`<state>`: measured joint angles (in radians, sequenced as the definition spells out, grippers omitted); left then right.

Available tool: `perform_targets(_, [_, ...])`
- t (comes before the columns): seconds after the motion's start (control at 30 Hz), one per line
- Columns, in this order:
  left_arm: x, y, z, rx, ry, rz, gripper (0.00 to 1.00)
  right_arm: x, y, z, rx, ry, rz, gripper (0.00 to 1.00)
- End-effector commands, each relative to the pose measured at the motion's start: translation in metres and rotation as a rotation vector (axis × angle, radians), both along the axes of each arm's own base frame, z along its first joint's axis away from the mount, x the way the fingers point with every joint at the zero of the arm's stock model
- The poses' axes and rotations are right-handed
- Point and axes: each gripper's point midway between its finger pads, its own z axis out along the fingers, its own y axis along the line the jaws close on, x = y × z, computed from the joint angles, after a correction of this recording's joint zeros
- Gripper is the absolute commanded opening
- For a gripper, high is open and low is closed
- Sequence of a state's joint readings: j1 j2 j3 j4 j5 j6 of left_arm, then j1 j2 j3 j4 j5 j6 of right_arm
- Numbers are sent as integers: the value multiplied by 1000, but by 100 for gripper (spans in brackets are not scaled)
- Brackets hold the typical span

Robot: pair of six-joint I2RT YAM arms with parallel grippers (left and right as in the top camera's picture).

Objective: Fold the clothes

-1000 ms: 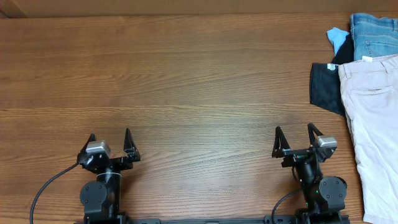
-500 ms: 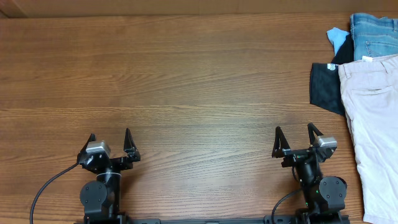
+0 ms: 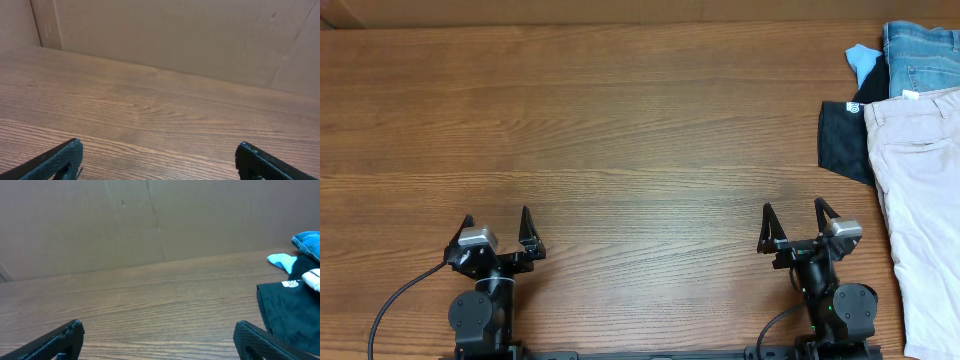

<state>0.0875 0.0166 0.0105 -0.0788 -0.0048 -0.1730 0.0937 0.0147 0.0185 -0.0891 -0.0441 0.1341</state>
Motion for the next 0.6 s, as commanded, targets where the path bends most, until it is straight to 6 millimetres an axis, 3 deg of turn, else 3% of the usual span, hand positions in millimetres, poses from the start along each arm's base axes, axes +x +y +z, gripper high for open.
perform_targets(0.0, [0, 2, 1, 24, -7, 9, 100, 0, 0, -1, -4, -9, -3, 100])
perform_targets(0.57, [0, 2, 1, 25, -7, 9, 100, 1, -5, -1, -5, -6, -34, 100])
